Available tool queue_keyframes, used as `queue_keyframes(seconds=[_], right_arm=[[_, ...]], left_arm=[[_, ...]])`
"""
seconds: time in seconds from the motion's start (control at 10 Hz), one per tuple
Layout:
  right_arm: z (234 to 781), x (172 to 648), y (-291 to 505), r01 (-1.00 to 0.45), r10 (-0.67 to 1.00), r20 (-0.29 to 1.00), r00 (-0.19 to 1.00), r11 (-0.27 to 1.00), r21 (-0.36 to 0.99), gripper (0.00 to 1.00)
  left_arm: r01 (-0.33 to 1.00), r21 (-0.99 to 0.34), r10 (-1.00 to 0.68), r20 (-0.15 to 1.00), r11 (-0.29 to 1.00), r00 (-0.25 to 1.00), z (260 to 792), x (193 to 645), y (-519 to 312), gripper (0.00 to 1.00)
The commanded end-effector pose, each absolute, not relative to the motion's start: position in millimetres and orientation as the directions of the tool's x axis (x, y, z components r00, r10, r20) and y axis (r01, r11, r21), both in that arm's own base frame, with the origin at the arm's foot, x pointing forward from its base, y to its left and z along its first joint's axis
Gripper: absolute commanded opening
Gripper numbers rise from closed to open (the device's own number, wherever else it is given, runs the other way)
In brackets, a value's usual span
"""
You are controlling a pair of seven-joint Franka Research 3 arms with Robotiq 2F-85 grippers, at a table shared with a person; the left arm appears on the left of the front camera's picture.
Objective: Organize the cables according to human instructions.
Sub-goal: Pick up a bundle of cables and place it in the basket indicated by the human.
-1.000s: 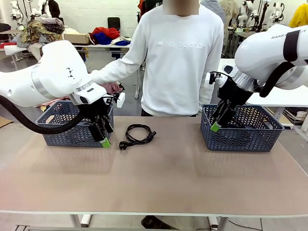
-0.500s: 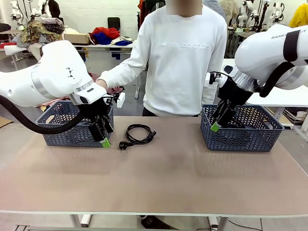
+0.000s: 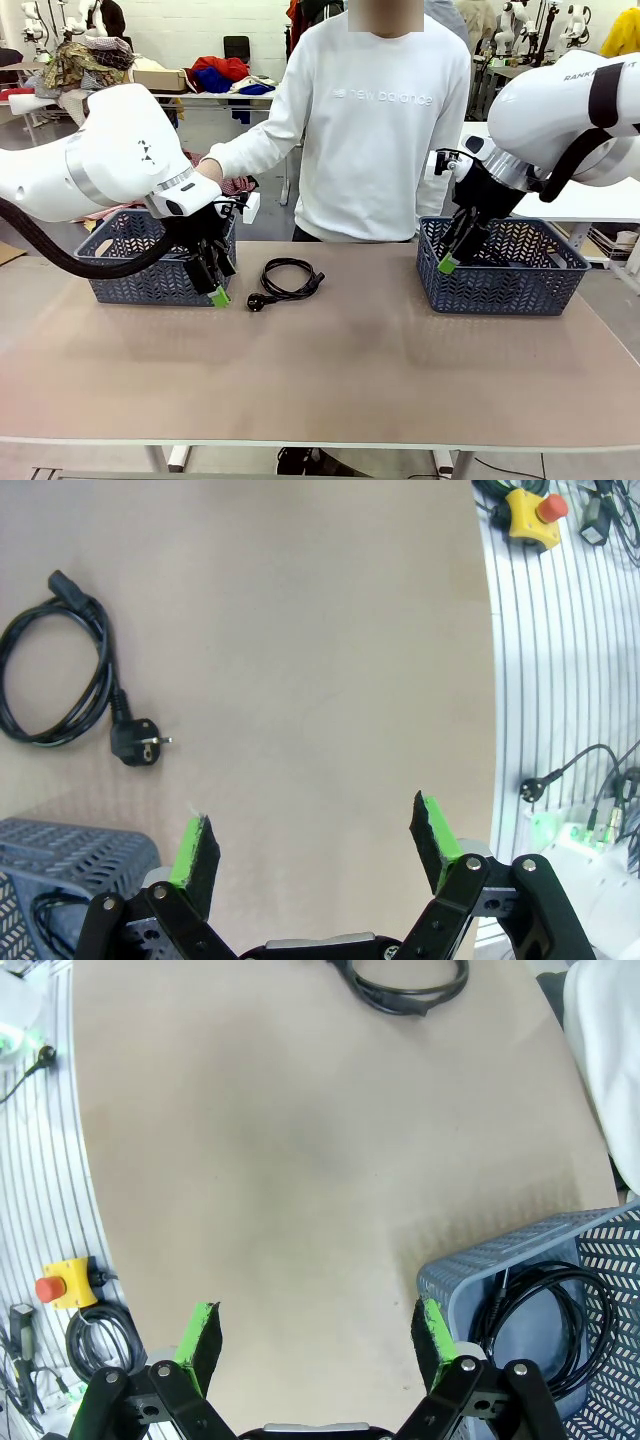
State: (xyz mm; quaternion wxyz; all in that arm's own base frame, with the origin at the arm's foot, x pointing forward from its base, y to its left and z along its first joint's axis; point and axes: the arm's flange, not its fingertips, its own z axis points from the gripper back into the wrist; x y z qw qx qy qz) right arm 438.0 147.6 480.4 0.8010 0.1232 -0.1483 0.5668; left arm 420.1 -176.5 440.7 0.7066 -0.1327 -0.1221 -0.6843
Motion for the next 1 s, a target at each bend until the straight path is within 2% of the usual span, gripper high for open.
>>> queue_keyframes(seconds=[0.0, 0.3, 0.9], right_arm=[[483, 438, 148, -0.944, 0.870, 0.380, 0.314, 0.330, 0.025, 1.00], [483, 438, 148, -0.944, 0.870, 0.380, 0.314, 0.330, 0.025, 1.00], [483, 438, 148, -0.944, 0.870, 0.380, 0.314, 0.330, 0.025, 1.00]], left_arm=[[0.999, -0.018, -0.935, 0.354, 0.031, 0.035, 441, 420, -176, 1.00], [0.999, -0.020, -0.935, 0.354, 0.028, 0.034, 441, 420, -176, 1.00], [0.997, 0.021, -0.971, 0.230, 0.070, 0.064, 417, 469, -246, 1.00]])
